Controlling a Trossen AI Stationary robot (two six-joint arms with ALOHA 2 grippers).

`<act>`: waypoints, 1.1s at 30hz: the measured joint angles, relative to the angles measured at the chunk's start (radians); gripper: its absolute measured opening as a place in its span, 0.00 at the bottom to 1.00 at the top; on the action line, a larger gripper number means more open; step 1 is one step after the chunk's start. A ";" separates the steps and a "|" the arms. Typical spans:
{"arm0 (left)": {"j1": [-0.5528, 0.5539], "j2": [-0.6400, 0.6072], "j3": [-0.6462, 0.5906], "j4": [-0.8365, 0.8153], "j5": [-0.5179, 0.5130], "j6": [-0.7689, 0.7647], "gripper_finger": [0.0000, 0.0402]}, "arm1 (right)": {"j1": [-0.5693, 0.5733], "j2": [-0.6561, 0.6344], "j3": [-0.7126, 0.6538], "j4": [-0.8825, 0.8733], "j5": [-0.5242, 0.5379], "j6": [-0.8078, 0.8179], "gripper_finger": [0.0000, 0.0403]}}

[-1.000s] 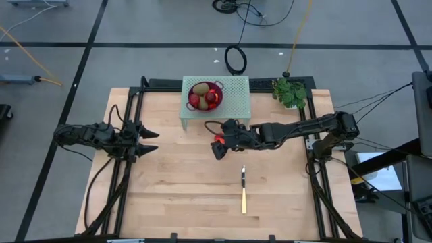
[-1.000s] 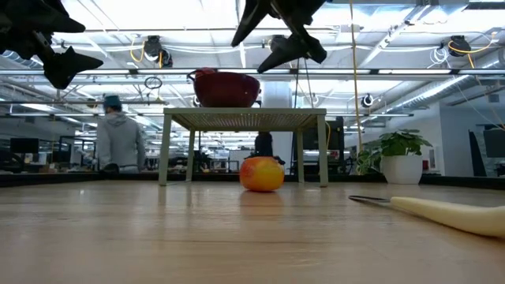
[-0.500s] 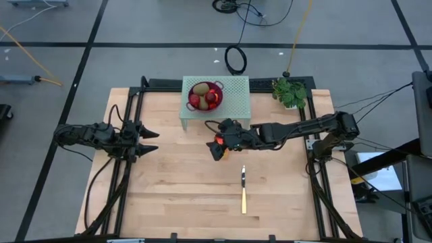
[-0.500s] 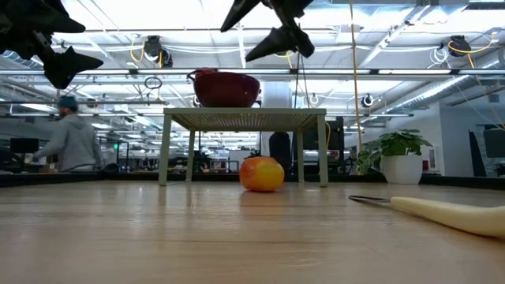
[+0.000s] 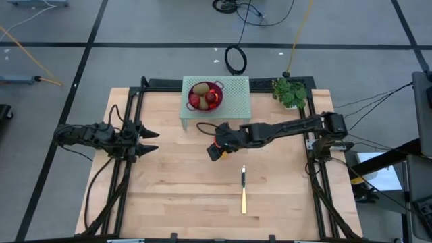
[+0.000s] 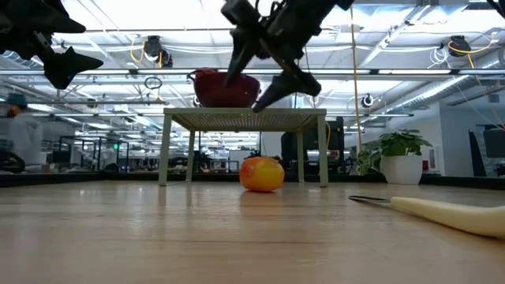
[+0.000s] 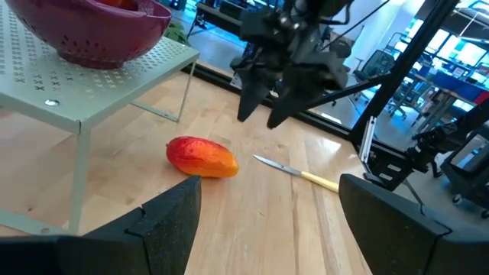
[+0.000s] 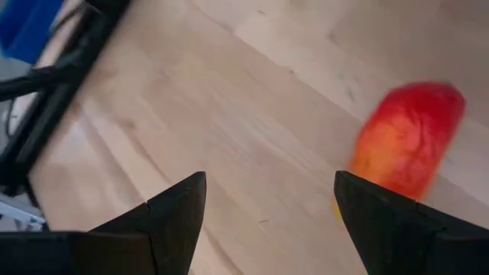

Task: Pick & Place Fruit
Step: Put the mango into violet strainer bowl on the shelf

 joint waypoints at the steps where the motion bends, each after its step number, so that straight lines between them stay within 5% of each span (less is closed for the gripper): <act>1: 0.000 0.000 0.000 0.000 0.000 0.000 0.77 | -0.002 0.004 0.000 -0.011 -0.001 0.005 0.69; 12: 0.000 0.000 0.000 -0.006 0.000 0.000 0.77 | -0.022 0.004 0.000 -0.207 0.062 0.037 0.69; 33: 0.001 0.000 0.000 -0.003 -0.009 0.000 0.77 | -0.087 0.164 0.000 -0.139 0.084 0.035 0.69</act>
